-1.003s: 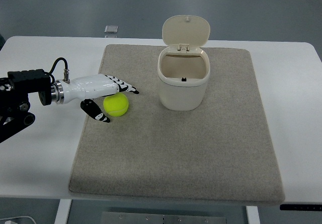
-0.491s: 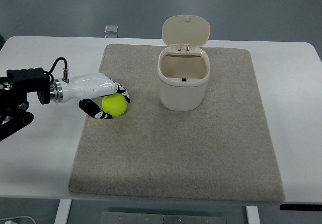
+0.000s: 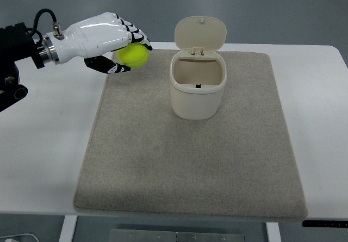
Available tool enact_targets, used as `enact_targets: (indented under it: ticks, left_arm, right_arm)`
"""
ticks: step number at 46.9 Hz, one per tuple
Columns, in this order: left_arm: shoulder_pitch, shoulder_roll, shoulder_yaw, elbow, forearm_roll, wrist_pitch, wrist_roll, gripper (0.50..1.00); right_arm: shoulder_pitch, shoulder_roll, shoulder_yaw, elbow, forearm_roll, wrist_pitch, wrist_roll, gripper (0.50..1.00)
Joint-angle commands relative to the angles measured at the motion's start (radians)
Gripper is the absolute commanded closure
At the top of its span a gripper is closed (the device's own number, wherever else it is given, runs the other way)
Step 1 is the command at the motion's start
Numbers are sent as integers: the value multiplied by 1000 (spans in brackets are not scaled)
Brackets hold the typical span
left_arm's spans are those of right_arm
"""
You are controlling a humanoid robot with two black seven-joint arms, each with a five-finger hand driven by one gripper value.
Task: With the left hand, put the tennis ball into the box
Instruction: 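Lift the ball and carry it over the open cream bin, then open the left hand fingers to drop the ball into the bin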
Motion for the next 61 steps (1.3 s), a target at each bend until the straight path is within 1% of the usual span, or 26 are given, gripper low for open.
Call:
enact_targets:
  ticks: [1, 9, 16, 29, 38, 41, 42, 46, 47, 49, 51, 53, 55, 56, 57, 58, 61]
  left_arm:
    - [-52, -9, 49, -12, 2, 0, -1, 1000]
    - [-89, -59, 83, -29, 18, 1, -1, 1000]
    - [-91, -133, 83, -19, 141, 1, 2, 1000]
    - [-110, -260, 84, 79, 227, 1, 9, 1000]
    - [-104, -300, 84, 118, 256, 3, 9, 1000]
    - [-103, -318, 89, 139, 256, 3, 11, 962]
    - [-104, -322, 90, 145, 256, 3, 9, 939]
    - [-103, -331, 90, 153, 253, 7, 9, 774]
    - [-101, -332, 90, 153, 252, 9, 9, 742]
    - [-98, -335, 90, 153, 250, 9, 9, 703]
    - [-97, -337, 90, 153, 242, 9, 9, 647]
    - [-94, -337, 90, 153, 239, 9, 9, 617]
    - [-91, -335, 90, 153, 238, 9, 9, 611]
    - [-87, -335, 90, 153, 238, 9, 9, 598]
    - [-84, -335, 90, 153, 236, 9, 9, 564]
    - [-83, -335, 90, 153, 236, 9, 11, 544]
    - [-75, -332, 90, 153, 235, 9, 11, 538]
  right_arm:
    - [0, 0, 0, -1, 0, 1, -1, 562]
    - [0, 0, 0, -1, 0, 1, -1, 562]
    - [0, 0, 0, -1, 0, 1, -1, 562]
    - [0, 0, 0, 0, 0, 1, -1, 562]
    - [0, 0, 0, -1, 0, -1, 1, 562]
    - [0, 0, 0, -1, 0, -1, -1, 560]
    - [0, 0, 0, 0, 0, 1, -1, 562]
    - [0, 0, 0, -1, 0, 1, -1, 562]
    - [0, 0, 0, -1, 0, 1, -1, 562]
    - [0, 0, 0, 0, 0, 1, -1, 562]
    - [0, 0, 0, -1, 0, 1, -1, 562]
    - [0, 0, 0, 1, 0, 1, -1, 560]
    - [0, 0, 0, 0, 0, 1, -1, 562]
    - [0, 0, 0, -1, 0, 1, -1, 562]
    - [0, 0, 0, 0, 0, 1, -1, 562]
    - [0, 0, 0, 1, 0, -1, -1, 562]
    - [0, 0, 0, 1, 0, -1, 1, 560]
